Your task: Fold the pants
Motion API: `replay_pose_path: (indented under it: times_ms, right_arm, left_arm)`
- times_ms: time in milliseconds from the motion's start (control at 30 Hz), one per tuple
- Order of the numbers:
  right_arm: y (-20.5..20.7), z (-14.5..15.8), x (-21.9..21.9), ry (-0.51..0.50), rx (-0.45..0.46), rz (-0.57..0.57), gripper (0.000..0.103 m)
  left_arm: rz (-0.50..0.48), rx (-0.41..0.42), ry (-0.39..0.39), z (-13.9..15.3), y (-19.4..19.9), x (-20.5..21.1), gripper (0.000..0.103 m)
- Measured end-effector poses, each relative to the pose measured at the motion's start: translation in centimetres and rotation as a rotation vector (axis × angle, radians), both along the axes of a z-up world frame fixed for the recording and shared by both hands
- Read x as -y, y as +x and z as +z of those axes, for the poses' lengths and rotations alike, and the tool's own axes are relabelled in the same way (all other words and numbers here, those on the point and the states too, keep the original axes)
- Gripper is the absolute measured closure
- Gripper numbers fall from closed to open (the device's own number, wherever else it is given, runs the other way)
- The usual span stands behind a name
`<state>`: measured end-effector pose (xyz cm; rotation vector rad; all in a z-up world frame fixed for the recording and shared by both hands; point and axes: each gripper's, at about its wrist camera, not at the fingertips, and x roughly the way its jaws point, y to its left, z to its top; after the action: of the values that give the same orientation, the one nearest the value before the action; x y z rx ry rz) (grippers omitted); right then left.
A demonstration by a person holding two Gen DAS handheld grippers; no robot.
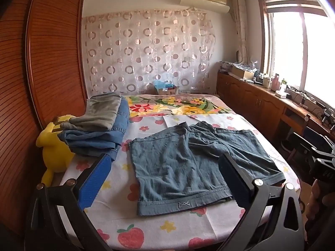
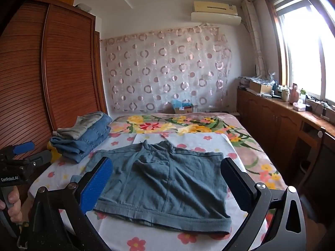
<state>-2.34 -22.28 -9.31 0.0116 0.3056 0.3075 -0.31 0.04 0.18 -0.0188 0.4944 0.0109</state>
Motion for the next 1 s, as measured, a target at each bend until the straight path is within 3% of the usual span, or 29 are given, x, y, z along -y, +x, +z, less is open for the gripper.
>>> replay_pose_path:
  times_ms: [1000]
  right_arm:
    - [-0.08, 0.12, 0.12, 0.002, 0.005, -0.007, 0.001]
  left_arm:
    - [0.001, 0.009, 0.004, 0.51, -0.16, 0.11, 0.000]
